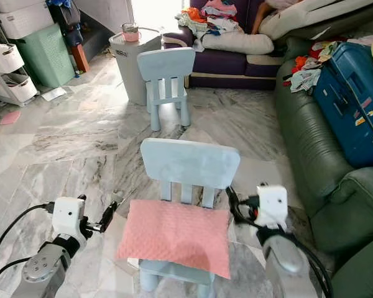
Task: Move the pillow to the sofa
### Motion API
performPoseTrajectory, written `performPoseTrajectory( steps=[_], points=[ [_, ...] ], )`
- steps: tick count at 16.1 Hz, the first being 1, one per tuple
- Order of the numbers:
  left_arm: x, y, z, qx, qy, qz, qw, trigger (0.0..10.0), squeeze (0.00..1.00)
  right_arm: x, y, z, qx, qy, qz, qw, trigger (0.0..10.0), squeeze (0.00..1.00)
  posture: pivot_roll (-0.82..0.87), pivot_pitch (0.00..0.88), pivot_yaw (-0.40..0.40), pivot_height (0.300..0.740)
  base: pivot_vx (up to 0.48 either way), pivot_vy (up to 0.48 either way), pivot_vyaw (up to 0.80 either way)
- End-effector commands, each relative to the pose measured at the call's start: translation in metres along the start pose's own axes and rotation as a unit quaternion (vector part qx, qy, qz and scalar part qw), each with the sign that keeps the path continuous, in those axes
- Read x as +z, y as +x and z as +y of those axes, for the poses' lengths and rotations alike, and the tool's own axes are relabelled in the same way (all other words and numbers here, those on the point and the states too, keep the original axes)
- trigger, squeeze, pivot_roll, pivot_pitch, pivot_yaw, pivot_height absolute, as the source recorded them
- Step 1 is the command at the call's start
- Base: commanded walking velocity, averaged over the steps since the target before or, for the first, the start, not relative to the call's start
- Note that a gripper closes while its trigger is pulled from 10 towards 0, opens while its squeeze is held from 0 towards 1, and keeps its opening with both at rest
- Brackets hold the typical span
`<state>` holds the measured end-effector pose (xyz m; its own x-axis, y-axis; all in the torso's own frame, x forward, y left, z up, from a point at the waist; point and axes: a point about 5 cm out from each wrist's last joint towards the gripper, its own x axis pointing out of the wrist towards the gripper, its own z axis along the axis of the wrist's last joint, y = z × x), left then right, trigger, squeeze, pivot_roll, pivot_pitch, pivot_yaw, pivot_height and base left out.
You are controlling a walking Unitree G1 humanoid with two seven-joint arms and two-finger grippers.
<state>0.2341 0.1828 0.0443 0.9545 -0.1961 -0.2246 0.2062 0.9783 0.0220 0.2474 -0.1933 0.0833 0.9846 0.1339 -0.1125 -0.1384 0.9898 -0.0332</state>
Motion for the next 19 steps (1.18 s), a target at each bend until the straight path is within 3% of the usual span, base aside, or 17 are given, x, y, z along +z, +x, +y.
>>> performPoseTrajectory(
  steps=[1,9,19],
  points=[
    [0.006,0.001,0.001,0.000,0.004,-0.005,1.000,10.0,0.00,0.008,0.004,0.002,0.007,-0.005,-0.008,1.000,10.0,0.00,-0.10,0.000,0.025,0.740,0.000,0.000,0.00],
    [0.006,0.003,0.000,-0.003,0.001,0.002,1.000,10.0,0.00,0.011,0.010,0.010,0.025,-0.004,-0.010,1.000,10.0,0.00,-0.10,0.000,0.017,0.736,0.000,0.000,0.00],
    [0.003,0.004,-0.003,-0.005,-0.003,0.006,1.000,10.0,0.00,0.011,0.012,0.014,0.039,-0.007,-0.008,0.999,10.0,0.00,-0.10,0.000,0.007,0.615,0.000,0.000,0.00]
  ],
)
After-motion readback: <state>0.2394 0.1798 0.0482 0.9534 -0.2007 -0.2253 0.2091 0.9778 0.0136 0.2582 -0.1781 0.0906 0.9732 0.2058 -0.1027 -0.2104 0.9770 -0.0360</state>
